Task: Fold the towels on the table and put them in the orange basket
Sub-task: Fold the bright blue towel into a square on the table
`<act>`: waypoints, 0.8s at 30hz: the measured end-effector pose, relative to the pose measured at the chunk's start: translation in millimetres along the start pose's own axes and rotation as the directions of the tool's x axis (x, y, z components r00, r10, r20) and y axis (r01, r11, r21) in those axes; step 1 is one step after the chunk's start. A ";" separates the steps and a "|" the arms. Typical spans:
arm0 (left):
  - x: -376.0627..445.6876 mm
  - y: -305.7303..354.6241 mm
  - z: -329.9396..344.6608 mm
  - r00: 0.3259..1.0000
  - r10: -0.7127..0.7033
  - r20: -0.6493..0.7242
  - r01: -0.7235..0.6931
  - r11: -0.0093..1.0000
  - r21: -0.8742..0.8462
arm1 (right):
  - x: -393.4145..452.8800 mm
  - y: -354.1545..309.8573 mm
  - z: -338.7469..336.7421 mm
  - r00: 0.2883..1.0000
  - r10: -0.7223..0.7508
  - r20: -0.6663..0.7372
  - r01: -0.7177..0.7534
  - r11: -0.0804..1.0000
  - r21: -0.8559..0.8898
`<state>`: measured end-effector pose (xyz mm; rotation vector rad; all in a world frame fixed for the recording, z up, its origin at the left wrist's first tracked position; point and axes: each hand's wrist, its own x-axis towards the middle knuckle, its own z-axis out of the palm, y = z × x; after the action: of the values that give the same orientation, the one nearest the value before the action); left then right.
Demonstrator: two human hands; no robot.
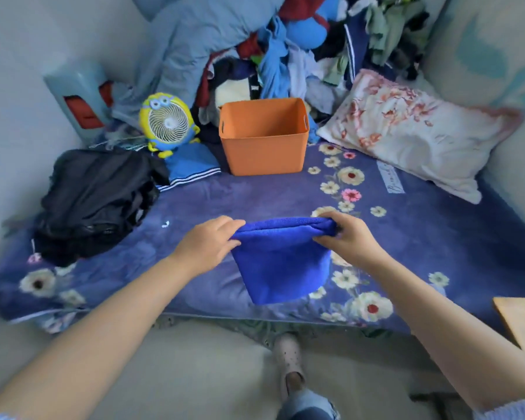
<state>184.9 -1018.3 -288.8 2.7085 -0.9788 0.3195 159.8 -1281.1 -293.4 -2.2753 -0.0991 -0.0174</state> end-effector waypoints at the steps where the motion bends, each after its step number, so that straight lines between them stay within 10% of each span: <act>1: 7.0 -7.0 -0.1 0.989 -0.143 -0.022 0.140 0.985 -0.100 | 13.4 -4.3 0.6 1.000 0.007 -0.006 -0.007 0.999 0.040; 11: 160.8 -72.4 23.7 0.610 -0.791 -0.039 0.549 0.458 -0.699 | 185.2 -9.0 -17.8 0.982 0.095 -0.162 -0.024 0.919 0.393; 24: 369.4 -194.0 72.4 0.387 -0.889 -0.246 0.622 0.449 -0.642 | 413.2 30.4 -20.4 0.979 0.133 -0.151 -0.068 0.923 0.378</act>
<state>597.0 -1115.3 -281.8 2.0703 0.4419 0.5459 574.4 -1289.0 -284.3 -1.8863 0.1011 -0.1328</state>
